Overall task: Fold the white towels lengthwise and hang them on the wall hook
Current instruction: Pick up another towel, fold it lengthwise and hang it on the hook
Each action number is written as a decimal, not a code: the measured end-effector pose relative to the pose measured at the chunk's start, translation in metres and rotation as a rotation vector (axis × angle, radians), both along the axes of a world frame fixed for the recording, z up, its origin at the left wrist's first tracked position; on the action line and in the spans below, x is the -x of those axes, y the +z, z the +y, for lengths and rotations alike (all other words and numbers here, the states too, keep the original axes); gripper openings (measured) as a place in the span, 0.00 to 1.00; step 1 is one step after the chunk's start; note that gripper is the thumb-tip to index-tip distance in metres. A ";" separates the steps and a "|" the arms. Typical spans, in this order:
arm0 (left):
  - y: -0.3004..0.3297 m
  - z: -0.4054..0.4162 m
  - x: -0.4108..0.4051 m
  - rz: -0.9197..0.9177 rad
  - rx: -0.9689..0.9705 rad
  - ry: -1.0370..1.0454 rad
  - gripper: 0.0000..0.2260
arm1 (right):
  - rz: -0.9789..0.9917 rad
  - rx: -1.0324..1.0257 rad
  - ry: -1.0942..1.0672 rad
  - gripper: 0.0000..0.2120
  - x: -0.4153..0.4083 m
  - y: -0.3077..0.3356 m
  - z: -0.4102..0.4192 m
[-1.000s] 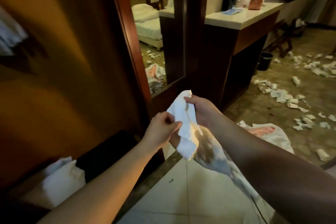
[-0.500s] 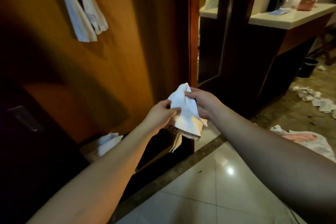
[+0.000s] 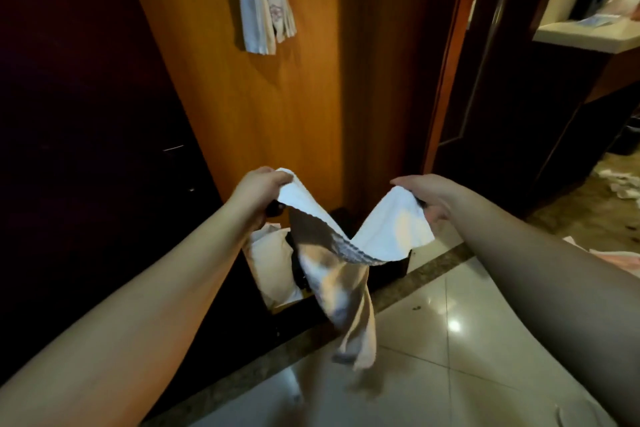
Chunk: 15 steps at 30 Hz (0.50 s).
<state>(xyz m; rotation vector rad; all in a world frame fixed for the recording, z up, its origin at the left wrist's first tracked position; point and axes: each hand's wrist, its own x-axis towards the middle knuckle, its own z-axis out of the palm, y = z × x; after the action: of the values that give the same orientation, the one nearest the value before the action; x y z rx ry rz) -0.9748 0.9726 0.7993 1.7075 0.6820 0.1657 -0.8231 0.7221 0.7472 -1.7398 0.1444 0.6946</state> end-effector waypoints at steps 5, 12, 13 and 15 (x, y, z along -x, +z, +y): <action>-0.002 0.037 0.036 -0.021 0.072 0.100 0.09 | 0.100 -0.101 0.117 0.14 0.013 -0.005 -0.002; 0.004 0.063 0.070 -0.159 0.328 0.066 0.07 | 0.118 0.101 0.217 0.13 0.018 -0.007 -0.009; 0.005 0.064 0.073 -0.183 0.355 0.070 0.07 | 0.106 0.149 0.244 0.15 0.018 -0.008 -0.009; 0.007 0.067 0.076 -0.229 0.405 0.095 0.07 | 0.152 0.142 0.310 0.14 0.026 -0.002 -0.007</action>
<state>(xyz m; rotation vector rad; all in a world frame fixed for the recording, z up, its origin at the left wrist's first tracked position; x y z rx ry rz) -1.0508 1.0392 0.8060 1.2477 0.5801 0.2660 -0.8488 0.7147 0.7451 -1.8647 0.0280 1.0658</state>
